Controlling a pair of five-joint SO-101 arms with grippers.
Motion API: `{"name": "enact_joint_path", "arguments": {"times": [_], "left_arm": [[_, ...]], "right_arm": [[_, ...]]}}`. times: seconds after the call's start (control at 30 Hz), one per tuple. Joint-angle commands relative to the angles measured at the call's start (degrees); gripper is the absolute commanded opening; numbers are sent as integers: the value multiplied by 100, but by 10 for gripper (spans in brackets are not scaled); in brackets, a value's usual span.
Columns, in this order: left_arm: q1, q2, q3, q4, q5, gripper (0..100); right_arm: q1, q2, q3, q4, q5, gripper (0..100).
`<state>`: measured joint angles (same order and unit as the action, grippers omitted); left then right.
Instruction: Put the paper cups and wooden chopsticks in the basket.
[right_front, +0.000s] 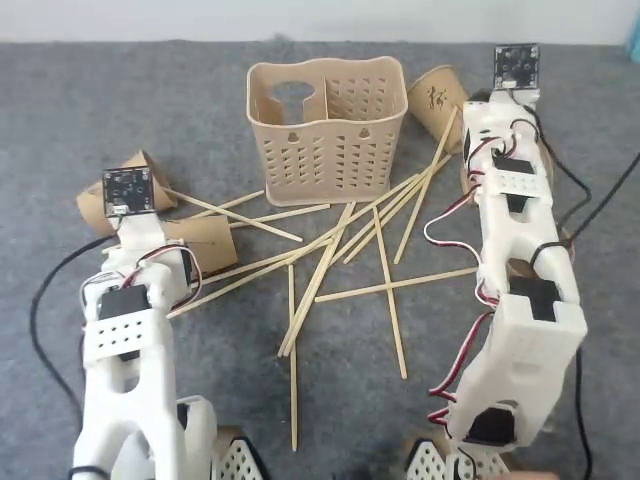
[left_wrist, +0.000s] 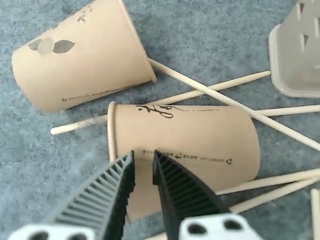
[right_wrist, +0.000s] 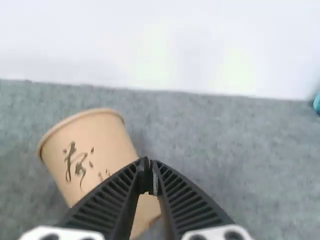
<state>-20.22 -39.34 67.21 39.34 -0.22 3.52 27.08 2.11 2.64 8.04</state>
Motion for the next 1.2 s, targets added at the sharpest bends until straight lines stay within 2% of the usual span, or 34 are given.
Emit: {"name": "enact_joint_path", "arguments": {"times": [0.0,0.23,0.3,0.67,0.83,0.9,1.0,1.17], "left_arm": [[-35,176,136,-18,79,62],[-35,176,136,-26,79,62],[-26,176,136,-26,79,62],[-18,176,136,-26,79,62],[-18,176,136,-26,79,62],[-18,176,136,-26,79,62],[-18,176,136,-26,79,62],[-18,176,136,-26,79,62]], "right_arm": [[-127,101,-378,-233,-114,8],[31,1174,-993,-127,-123,8],[75,1244,-1055,224,-123,8],[136,57,-1046,4831,-53,8],[233,-145,-1055,6484,923,9],[330,-338,-1064,6993,1090,9],[725,-857,-1073,7398,844,9],[1033,-1789,-1081,7064,141,9]]}}
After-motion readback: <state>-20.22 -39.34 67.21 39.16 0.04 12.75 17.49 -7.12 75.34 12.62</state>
